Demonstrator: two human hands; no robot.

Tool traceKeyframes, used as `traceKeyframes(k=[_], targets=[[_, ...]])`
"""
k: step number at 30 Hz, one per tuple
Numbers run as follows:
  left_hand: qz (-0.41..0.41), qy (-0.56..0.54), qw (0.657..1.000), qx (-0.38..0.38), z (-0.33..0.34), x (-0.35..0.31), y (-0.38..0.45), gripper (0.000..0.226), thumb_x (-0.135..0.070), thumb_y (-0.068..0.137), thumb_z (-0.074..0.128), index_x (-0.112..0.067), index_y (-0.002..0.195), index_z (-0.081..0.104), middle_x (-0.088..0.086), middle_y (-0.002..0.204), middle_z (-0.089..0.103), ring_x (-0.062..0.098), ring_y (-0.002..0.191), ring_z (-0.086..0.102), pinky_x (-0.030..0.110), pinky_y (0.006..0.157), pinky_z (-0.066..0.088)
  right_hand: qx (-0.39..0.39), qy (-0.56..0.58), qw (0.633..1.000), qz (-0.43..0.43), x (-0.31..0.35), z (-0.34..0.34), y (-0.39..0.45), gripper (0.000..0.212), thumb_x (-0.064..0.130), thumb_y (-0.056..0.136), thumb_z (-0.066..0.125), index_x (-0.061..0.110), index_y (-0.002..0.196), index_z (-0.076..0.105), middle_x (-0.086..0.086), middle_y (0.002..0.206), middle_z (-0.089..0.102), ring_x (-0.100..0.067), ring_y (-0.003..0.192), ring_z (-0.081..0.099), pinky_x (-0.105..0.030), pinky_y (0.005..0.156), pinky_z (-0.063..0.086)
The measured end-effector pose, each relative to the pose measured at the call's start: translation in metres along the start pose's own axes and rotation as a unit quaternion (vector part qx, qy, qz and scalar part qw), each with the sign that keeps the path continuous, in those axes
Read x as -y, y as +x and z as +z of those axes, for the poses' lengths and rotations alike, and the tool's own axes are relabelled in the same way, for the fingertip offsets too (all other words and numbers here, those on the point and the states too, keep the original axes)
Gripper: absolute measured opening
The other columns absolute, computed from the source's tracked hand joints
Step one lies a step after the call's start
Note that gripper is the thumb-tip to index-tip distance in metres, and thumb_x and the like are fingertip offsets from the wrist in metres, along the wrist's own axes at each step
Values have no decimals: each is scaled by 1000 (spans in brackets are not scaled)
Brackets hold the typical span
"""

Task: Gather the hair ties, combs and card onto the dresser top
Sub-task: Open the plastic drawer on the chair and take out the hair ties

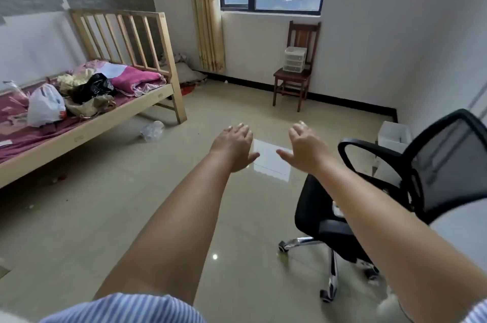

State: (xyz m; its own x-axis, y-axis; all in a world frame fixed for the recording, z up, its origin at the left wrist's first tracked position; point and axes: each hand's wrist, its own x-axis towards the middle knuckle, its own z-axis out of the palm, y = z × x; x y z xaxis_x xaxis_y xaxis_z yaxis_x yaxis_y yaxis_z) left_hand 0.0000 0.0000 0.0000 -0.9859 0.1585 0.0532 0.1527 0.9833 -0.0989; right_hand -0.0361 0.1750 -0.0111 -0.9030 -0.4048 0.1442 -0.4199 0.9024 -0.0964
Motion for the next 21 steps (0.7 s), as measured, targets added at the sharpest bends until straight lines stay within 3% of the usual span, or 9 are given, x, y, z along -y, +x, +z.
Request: traceKeyframes(k=[6,16,21], targets=[[-55,-34,995,77,55,72,119,58,-37,99,36,-1,143,22,15,155,21,25,144,16,35,118,17,118,19,993,19,-7,74,129,67,38,95,42,-2,144,18,-17,156,17,-27,145,10,-35,120,12],[-117,-14,989,92,98,248,321,60,-39,99,34,-1,144,18,14,156,18,25,145,13,36,119,15,101,43,994,14,10,124,402,60,36,95,45,-3,138,28,-17,151,27,-27,145,14,-36,118,18],[-75,-3,993,92,101,327,454,63,-39,100,33,-1,145,14,15,157,14,25,145,9,35,120,12,80,54,993,69,3,129,542,62,35,95,46,-4,139,28,-18,152,26,-27,145,12,-36,119,17]])
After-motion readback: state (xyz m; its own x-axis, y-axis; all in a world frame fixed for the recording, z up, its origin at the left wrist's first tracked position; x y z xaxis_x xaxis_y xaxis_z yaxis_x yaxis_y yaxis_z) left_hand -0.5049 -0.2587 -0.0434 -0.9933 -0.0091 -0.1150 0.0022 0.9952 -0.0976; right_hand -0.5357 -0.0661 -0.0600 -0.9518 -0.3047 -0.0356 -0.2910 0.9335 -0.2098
